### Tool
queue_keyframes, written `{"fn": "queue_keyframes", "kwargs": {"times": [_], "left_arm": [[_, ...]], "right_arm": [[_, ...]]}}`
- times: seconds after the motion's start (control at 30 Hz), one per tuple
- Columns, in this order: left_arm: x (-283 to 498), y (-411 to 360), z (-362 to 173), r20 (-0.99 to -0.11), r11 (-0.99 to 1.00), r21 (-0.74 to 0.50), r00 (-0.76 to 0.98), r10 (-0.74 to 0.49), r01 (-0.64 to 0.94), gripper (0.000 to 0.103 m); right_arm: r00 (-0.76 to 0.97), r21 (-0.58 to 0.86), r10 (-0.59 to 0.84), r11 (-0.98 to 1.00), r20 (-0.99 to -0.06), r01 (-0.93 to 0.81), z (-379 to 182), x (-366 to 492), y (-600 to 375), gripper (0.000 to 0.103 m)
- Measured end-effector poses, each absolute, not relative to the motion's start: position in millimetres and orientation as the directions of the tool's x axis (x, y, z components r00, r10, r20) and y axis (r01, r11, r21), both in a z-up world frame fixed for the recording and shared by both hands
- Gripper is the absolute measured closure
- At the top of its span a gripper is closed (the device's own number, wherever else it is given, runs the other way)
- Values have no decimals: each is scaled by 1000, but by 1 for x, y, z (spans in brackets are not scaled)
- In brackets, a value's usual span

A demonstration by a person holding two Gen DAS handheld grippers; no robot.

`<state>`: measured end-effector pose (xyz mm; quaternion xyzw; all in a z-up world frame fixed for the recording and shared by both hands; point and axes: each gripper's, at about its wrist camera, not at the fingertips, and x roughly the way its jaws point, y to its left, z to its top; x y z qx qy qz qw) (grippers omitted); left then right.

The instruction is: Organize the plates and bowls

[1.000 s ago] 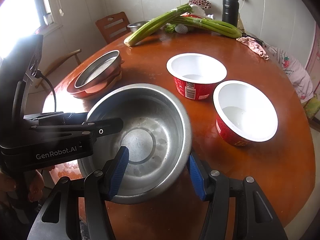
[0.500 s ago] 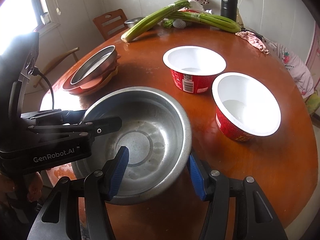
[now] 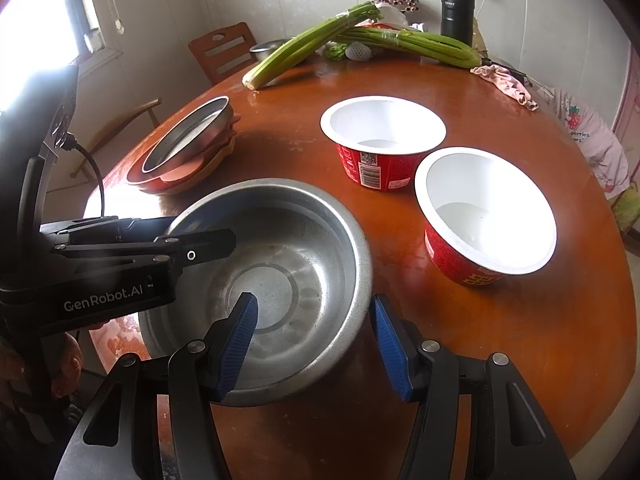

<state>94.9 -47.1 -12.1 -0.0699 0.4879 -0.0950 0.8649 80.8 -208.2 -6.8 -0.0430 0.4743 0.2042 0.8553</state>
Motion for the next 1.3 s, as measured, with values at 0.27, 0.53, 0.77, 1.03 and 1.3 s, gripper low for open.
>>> {"fn": "queue_keyframes", "kwargs": {"times": [0.27, 0.53, 0.77, 1.03, 1.3], "left_arm": [[92, -46, -1, -817, 974, -209, 530, -225, 90, 51], [91, -49, 10, -811, 976, -200, 544, -216, 90, 49], [93, -62, 22, -803, 975, -193, 552, -224, 113, 49], [105, -87, 32, -798, 965, -203, 543, -261, 164, 49], [125, -115, 44, -791, 953, -212, 535, -299, 219, 49]], "right_arm": [[482, 128, 314, 916, -818, -380, -1, 80, -214, 42], [496, 140, 318, 921, -808, -363, 6, 78, -227, 42], [524, 144, 308, 933, -794, -330, 16, 80, -246, 42], [555, 145, 283, 949, -782, -280, 26, 88, -273, 42], [587, 144, 244, 966, -772, -213, 36, 98, -303, 42]]}}
